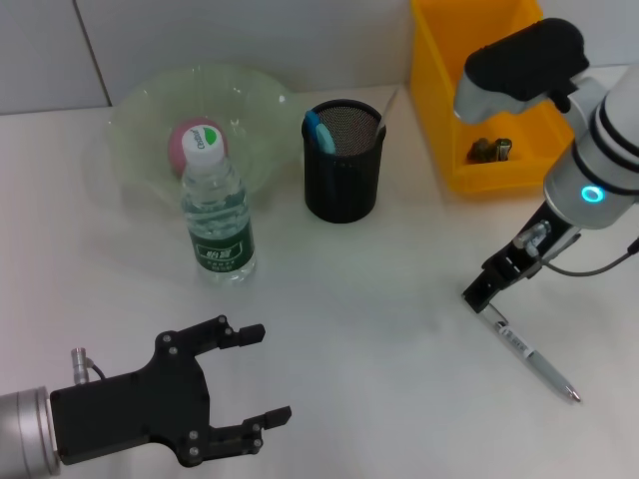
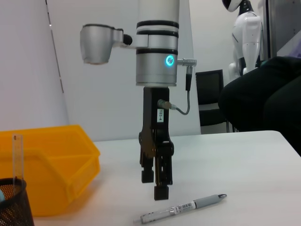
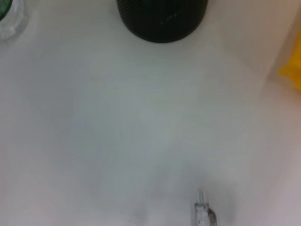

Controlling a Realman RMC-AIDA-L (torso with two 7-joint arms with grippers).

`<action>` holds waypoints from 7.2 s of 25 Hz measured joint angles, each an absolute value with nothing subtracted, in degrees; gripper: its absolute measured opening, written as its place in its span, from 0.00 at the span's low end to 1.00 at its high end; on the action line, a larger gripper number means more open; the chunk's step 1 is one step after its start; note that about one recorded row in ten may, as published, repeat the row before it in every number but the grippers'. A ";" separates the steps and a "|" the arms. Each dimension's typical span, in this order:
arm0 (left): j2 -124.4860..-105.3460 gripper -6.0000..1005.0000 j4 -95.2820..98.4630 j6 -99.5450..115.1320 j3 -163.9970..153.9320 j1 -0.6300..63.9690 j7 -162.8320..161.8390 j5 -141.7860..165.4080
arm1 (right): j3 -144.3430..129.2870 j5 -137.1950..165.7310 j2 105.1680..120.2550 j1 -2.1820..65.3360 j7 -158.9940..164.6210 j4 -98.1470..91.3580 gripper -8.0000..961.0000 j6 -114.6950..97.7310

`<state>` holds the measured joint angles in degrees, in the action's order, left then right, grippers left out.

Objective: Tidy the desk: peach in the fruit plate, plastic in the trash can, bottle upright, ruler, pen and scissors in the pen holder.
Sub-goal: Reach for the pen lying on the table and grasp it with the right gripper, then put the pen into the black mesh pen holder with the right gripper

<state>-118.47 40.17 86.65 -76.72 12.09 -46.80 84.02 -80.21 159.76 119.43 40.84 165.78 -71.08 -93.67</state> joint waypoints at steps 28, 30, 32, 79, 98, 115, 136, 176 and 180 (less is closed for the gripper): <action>-118.48 0.80 37.96 86.94 -75.00 12.74 -46.00 83.13 | -82.69 159.52 119.49 42.55 166.16 -64.69 0.86 -90.08; -118.52 0.80 37.76 87.02 -74.58 12.71 -46.00 82.35 | -83.01 159.51 119.51 42.64 166.17 -64.14 0.86 -89.50; -118.52 0.80 37.76 87.02 -74.58 12.71 -46.00 82.35 | -83.17 159.51 119.52 42.66 166.18 -64.01 0.86 -89.35; -118.29 0.80 36.62 88.32 -74.04 13.08 -46.09 81.13 | -81.75 157.79 119.27 42.36 166.40 -59.20 0.53 -85.58; -118.30 0.80 36.56 89.68 -73.25 13.18 -46.05 81.13 | -80.44 157.76 119.18 43.30 164.92 -62.62 0.19 -87.33; -118.45 0.80 36.19 90.11 -72.94 13.01 -46.55 80.70 | -68.47 140.59 119.05 37.39 149.89 -84.89 0.19 -70.79; -118.34 0.80 34.89 90.71 -72.95 13.32 -47.30 79.64 | -68.60 103.31 119.27 35.40 110.25 -68.80 0.19 -52.80; -118.30 0.80 34.89 91.39 -72.95 13.31 -48.23 79.63 | -70.09 73.92 119.36 35.65 69.91 -44.56 0.19 -52.22; -118.30 0.80 34.89 91.42 -72.95 13.27 -48.25 79.63 | -70.11 72.82 119.40 35.65 68.45 -42.82 0.19 -52.40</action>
